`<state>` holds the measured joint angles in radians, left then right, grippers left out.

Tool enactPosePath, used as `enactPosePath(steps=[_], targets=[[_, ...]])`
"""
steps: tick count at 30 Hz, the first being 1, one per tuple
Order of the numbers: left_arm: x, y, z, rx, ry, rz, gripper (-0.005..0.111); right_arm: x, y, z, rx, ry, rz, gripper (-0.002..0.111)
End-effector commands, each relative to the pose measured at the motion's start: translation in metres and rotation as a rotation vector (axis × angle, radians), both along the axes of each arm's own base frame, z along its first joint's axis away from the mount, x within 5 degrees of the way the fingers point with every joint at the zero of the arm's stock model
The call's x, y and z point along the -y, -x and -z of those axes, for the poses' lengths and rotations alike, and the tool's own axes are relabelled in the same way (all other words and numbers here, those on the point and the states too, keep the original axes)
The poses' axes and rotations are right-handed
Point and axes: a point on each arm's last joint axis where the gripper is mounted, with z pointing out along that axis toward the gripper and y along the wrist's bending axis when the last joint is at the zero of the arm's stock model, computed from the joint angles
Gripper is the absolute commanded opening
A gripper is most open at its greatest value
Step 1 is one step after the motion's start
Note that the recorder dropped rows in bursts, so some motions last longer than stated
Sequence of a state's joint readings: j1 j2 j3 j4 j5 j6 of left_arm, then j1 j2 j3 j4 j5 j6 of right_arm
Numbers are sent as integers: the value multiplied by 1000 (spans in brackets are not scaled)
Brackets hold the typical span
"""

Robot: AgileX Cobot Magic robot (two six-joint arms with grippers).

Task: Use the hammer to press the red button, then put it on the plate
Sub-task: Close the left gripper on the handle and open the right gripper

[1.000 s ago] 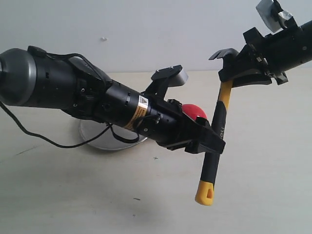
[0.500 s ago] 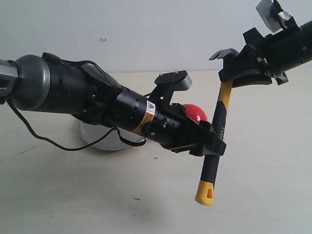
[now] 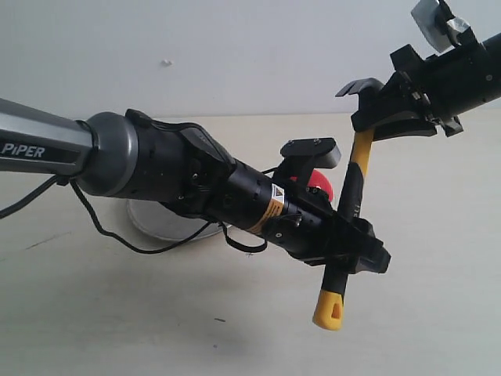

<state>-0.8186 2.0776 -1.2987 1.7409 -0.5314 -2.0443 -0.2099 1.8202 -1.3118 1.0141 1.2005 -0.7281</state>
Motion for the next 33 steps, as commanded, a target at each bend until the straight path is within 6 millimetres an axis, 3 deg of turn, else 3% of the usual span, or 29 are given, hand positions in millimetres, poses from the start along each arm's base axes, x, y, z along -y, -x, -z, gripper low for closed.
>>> enactPosePath(steps=[1,3,11,22,33], targets=[[2,0,-3,-5,13,-10,66,-3,1,-10,22,-46,6,0],[2,0,-3,-5,13,-10,61,-3,1,-10,22,-46,6,0],[3,-2,-4,-17,31,-42,0,-3,1,-10,22,-46,6,0],[1,-5,-4,-11,29,-56,0,-1,1,-8,-10,-27,29,2],[-3,-12,-8,-13,65,-82,0,0,2,-6,-35,-11,37,46]])
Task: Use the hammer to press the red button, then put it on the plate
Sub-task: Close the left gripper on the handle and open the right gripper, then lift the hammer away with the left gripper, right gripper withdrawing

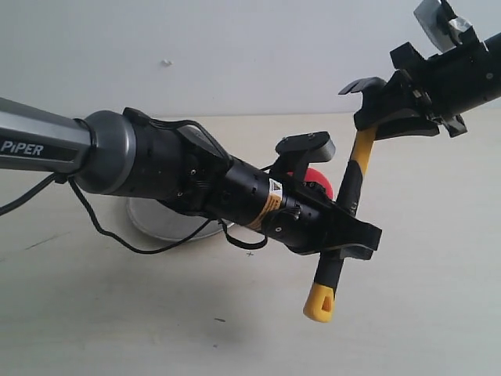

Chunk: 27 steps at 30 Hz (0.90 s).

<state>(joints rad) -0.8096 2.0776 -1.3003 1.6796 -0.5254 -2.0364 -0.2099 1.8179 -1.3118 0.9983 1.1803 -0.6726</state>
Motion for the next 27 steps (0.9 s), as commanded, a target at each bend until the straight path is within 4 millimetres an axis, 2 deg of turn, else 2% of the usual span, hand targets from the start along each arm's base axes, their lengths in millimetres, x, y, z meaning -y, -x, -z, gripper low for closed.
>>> enactPosePath(steps=[1,6,9,12,17,23,27], targets=[[-2,-7,-7,11,39,-37,0,-2,3,-6,-4,-17,-9,49],[-4,-8,-14,16,57,-31,0,-1,4,-5,-15,-4,-6,60],[-5,-8,-19,26,64,-32,0,-1,4,-5,-36,-5,1,61],[-5,-8,-23,38,70,-29,0,4,9,2,-103,72,0,61],[-5,-8,-23,36,72,-33,0,6,11,4,-140,109,-4,61],[-8,-11,-24,38,78,-42,0,8,15,1,-144,147,-4,61],[-7,-12,-24,39,79,-43,0,11,24,-14,-125,220,3,61]])
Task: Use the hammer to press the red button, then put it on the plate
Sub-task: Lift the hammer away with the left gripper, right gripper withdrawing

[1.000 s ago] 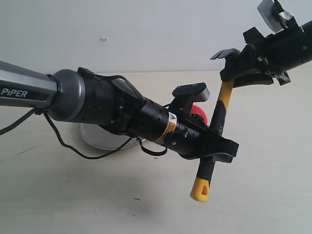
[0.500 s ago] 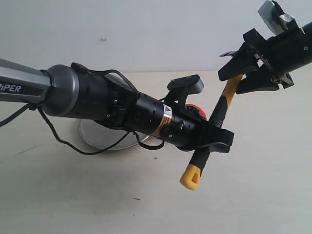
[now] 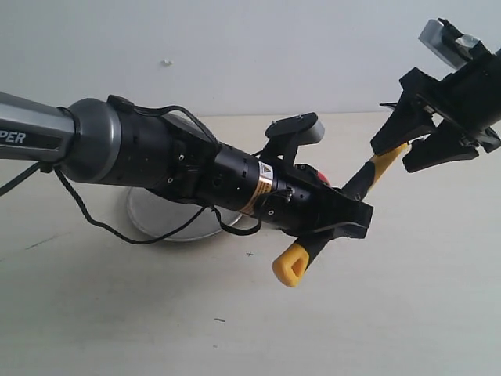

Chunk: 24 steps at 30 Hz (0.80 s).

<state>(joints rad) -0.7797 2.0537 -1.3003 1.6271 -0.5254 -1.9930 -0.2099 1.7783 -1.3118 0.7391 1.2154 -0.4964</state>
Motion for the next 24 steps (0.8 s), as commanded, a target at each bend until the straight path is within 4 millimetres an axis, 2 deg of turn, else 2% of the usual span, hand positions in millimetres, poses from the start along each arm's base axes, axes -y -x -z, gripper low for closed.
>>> enactPosePath(steps=[1,3,7,10,11,14,18,21,24], targets=[[0,-1,-12,16,37,-5,0,0,9,-18,34,39,2,61],[0,-1,-15,23,42,-6,0,0,14,-30,65,48,5,58],[-3,2,-31,74,42,20,0,-5,39,-67,192,88,-15,30],[-8,3,-44,83,40,14,0,-11,71,-92,310,126,13,5],[-10,2,-49,86,43,8,0,-11,83,-100,378,164,49,0],[-16,4,-63,98,56,10,0,-9,125,-118,565,288,187,0],[-23,10,-85,117,94,-1,0,-13,203,-138,835,408,357,0],[-29,16,-101,148,116,-9,0,-19,258,-138,1002,439,448,0],[-34,22,-112,159,134,-11,0,-22,301,-128,1136,475,528,0]])
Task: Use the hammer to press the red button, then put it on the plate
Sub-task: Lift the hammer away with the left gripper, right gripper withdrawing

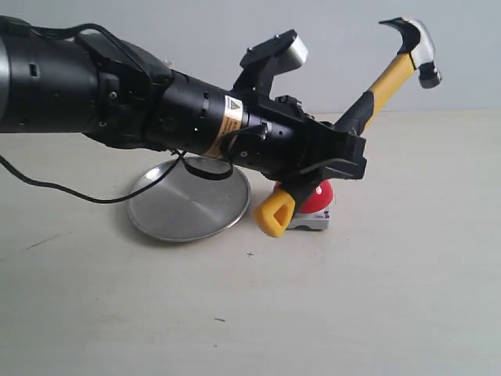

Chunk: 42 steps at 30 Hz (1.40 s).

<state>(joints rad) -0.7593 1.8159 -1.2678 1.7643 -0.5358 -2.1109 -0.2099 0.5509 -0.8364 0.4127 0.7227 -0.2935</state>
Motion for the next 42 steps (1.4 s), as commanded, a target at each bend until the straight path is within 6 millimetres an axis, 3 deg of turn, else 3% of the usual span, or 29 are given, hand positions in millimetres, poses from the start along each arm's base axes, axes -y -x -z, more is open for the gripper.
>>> enactPosePath(steps=[1,3,6,10,21,27,35,42], targets=[[-10,9,-29,39,60,-9,0,-3,56,19,196,40,104,0],[-12,11,-34,47,68,-8,0,-3,72,33,257,35,136,0],[-15,15,-38,52,73,-8,0,-4,79,58,308,14,155,0],[-19,17,-44,72,82,-4,0,-2,69,88,352,-65,157,0],[-32,5,-49,99,84,-38,0,8,47,130,354,-114,219,0],[-49,-13,-49,107,79,-102,0,3,44,140,293,-442,210,0],[-69,-36,-49,278,5,-199,0,3,44,140,287,-446,209,0],[-81,-51,-52,569,-166,-265,0,3,44,140,287,-449,209,0]])
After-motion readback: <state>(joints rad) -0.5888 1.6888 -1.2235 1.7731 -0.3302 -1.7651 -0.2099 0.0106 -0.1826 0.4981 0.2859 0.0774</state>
